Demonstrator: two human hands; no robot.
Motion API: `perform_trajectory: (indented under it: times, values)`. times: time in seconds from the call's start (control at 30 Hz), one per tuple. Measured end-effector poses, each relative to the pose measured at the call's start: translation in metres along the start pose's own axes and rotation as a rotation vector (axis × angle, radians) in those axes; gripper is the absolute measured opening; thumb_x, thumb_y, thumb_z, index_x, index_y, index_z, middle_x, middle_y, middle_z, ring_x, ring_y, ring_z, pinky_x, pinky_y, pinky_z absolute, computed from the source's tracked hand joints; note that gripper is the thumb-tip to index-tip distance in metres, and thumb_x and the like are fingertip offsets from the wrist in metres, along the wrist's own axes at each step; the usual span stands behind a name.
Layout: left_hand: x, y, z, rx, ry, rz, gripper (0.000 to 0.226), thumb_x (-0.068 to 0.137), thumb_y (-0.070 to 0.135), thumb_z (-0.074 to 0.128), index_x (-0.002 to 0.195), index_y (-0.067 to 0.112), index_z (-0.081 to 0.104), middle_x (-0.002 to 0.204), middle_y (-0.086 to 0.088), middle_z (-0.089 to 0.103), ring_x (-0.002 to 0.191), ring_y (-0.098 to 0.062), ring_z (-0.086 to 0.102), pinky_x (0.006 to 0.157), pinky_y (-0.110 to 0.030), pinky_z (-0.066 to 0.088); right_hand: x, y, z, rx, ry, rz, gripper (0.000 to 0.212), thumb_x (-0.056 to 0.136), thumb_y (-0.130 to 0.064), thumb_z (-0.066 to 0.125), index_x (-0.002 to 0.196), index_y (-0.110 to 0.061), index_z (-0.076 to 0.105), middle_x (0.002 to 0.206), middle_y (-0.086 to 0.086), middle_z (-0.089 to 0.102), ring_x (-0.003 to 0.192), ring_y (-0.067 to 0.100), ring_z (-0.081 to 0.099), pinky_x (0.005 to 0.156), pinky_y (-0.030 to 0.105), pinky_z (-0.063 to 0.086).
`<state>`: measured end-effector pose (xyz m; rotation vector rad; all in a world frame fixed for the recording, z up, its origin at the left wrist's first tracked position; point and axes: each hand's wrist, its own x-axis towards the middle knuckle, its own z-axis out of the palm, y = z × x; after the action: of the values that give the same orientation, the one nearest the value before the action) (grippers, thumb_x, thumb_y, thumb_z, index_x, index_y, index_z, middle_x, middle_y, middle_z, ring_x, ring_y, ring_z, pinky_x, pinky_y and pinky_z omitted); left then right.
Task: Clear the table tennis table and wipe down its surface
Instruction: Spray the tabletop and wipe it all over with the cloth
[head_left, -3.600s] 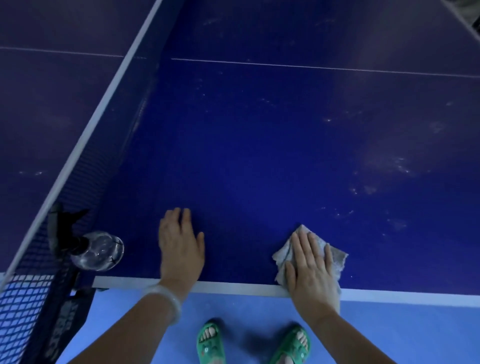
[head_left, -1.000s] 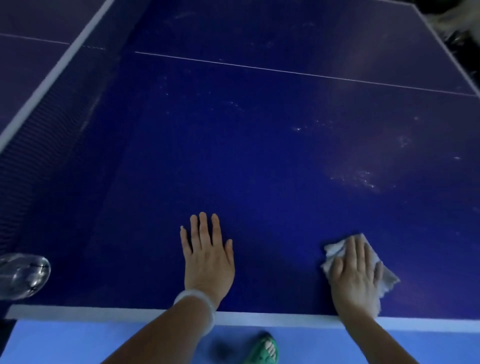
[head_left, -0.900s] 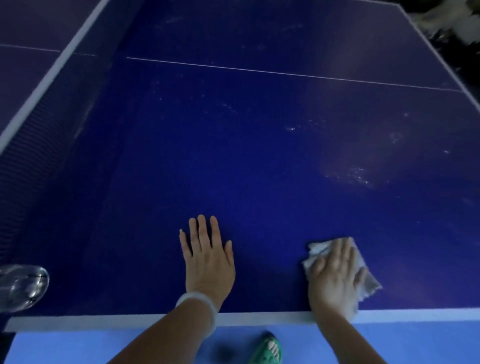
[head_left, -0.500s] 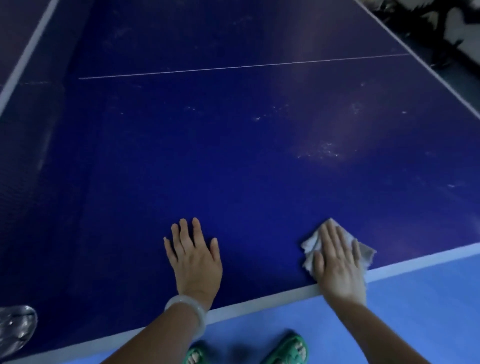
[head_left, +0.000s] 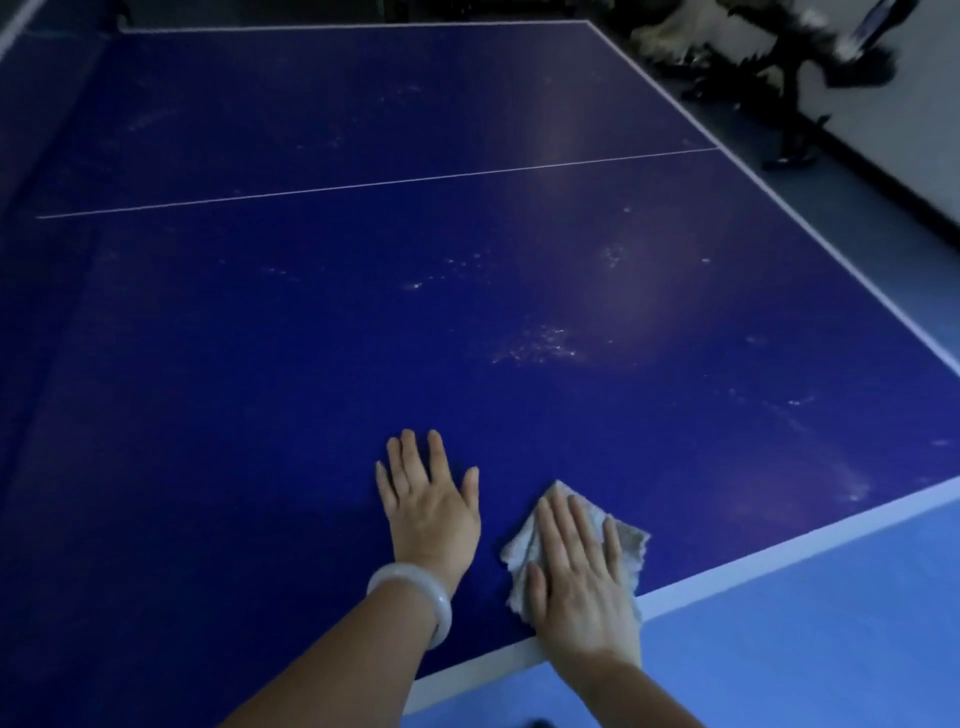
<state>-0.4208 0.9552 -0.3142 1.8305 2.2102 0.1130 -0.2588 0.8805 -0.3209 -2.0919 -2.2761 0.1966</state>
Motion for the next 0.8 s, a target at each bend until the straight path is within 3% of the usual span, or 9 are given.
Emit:
perform_trajectory:
  times: [0.13, 0.2, 0.27, 0.33, 0.43, 0.5, 0.67, 0.73, 0.8]
  values:
    - [-0.001, 0.01, 0.012, 0.092, 0.075, -0.041, 0.073, 0.097, 0.052, 0.008, 0.154, 0.009, 0.018, 0.159, -0.022, 0.016, 0.149, -0.036, 0.009, 0.119, -0.056, 0.007, 0.003, 0.052, -0.007, -0.045, -0.032, -0.278, 0.063, 0.094, -0.04, 0.041, 0.152, -0.016, 0.034, 0.162, -0.002, 0.022, 0.149, 0.017, 0.021, 0.114, 0.045, 0.022]
    - [-0.002, 0.01, 0.015, 0.083, 0.088, -0.026, 0.072, 0.096, 0.05, 0.015, 0.152, 0.006, 0.027, 0.156, -0.024, 0.024, 0.147, -0.038, 0.017, 0.118, -0.058, 0.013, 0.01, 0.097, -0.013, -0.069, -0.013, -0.296, 0.062, 0.092, -0.038, 0.041, 0.15, -0.016, 0.039, 0.16, -0.002, 0.026, 0.147, 0.018, 0.028, 0.113, 0.046, 0.025]
    - [-0.001, 0.01, 0.016, 0.096, 0.096, -0.02, 0.07, 0.096, 0.048, 0.019, 0.15, 0.004, 0.03, 0.154, -0.025, 0.027, 0.146, -0.039, 0.02, 0.118, -0.058, 0.016, 0.017, 0.14, -0.023, -0.036, 0.016, -0.075, 0.062, 0.092, -0.038, 0.034, 0.148, -0.014, 0.041, 0.159, -0.003, 0.027, 0.146, 0.019, 0.031, 0.115, 0.046, 0.024]
    - [0.0, 0.011, 0.017, 0.097, 0.104, -0.025, 0.07, 0.096, 0.048, 0.02, 0.149, 0.004, 0.032, 0.153, -0.026, 0.029, 0.145, -0.04, 0.022, 0.117, -0.059, 0.017, 0.028, 0.16, -0.028, 0.014, 0.067, 0.295, 0.068, 0.091, -0.042, 0.017, 0.151, -0.016, 0.034, 0.161, -0.002, 0.022, 0.148, 0.017, 0.024, 0.12, 0.046, 0.017]
    - [0.0, 0.012, 0.016, 0.097, 0.105, -0.039, 0.07, 0.096, 0.048, 0.02, 0.149, 0.004, 0.033, 0.153, -0.026, 0.029, 0.145, -0.039, 0.021, 0.118, -0.058, 0.016, 0.05, 0.132, -0.026, 0.037, 0.065, 0.591, 0.067, 0.093, -0.039, 0.01, 0.156, -0.017, 0.014, 0.164, 0.001, 0.011, 0.152, 0.018, 0.009, 0.122, 0.047, 0.006]
    - [0.0, 0.013, 0.015, 0.101, 0.104, -0.042, 0.07, 0.096, 0.048, 0.02, 0.149, 0.004, 0.033, 0.153, -0.026, 0.029, 0.145, -0.039, 0.022, 0.118, -0.058, 0.017, 0.06, 0.094, -0.019, 0.032, 0.038, 0.437, 0.065, 0.094, -0.036, 0.011, 0.156, -0.015, 0.01, 0.165, 0.004, 0.007, 0.152, 0.02, 0.005, 0.122, 0.047, 0.004]
    - [0.0, 0.014, 0.012, 0.113, 0.089, -0.059, 0.071, 0.095, 0.049, 0.018, 0.149, 0.005, 0.033, 0.153, -0.025, 0.029, 0.145, -0.038, 0.024, 0.117, -0.058, 0.02, 0.066, 0.077, -0.016, -0.07, -0.078, -0.365, 0.061, 0.097, -0.041, 0.031, 0.152, -0.015, 0.03, 0.162, 0.001, 0.022, 0.15, 0.019, 0.017, 0.115, 0.046, 0.018]
    - [0.0, 0.015, 0.012, 0.121, 0.085, -0.067, 0.071, 0.095, 0.049, 0.018, 0.149, 0.005, 0.031, 0.154, -0.025, 0.029, 0.145, -0.037, 0.023, 0.117, -0.057, 0.02, 0.075, 0.122, -0.02, -0.086, -0.089, -0.309, 0.063, 0.095, -0.038, 0.039, 0.155, -0.024, 0.024, 0.163, -0.008, 0.016, 0.15, 0.013, 0.016, 0.118, 0.041, 0.02]
    - [0.0, 0.015, 0.012, 0.128, 0.074, -0.071, 0.072, 0.095, 0.05, 0.015, 0.15, 0.006, 0.03, 0.155, -0.024, 0.028, 0.146, -0.037, 0.022, 0.118, -0.057, 0.018, 0.083, 0.162, -0.027, 0.005, -0.067, 0.056, 0.063, 0.098, -0.031, 0.039, 0.157, -0.027, 0.014, 0.162, -0.014, -0.002, 0.151, 0.009, 0.007, 0.123, 0.04, 0.012]
